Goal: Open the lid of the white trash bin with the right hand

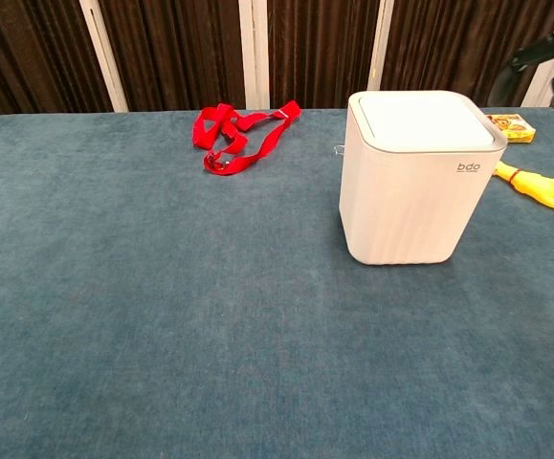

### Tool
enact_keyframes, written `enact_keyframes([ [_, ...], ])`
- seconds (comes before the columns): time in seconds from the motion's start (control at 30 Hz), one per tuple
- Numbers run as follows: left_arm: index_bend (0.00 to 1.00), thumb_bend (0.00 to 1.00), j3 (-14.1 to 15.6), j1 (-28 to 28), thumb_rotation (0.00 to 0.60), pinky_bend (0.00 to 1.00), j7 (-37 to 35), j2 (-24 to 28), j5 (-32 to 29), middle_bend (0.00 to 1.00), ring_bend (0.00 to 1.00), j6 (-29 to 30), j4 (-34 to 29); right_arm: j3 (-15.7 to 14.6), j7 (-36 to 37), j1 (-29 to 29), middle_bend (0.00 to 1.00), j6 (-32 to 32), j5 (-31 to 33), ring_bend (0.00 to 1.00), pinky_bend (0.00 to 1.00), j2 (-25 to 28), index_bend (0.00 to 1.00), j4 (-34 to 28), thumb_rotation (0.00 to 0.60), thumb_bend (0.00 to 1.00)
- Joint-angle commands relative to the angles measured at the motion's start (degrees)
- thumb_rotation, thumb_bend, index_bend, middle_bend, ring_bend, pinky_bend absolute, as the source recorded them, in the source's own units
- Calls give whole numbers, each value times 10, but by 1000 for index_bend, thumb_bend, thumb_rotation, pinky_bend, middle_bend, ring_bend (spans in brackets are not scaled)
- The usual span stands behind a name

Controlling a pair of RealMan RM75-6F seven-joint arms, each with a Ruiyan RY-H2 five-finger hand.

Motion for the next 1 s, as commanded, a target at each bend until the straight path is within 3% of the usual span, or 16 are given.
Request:
enact_keyframes([
  [0.03, 105, 121, -1, 0, 600, 25, -1, 0, -1, 22, 0, 0, 0, -5, -13, 14, 848, 5, 16, 811, 643, -10, 278, -10, 600, 895],
  [1.0, 105, 121, -6, 3, 600, 26, 0, -1, -8, 20, 0, 0, -2, -47, 2, 50, 848, 23, 14, 811, 643, -38, 359, -8, 600, 894],
])
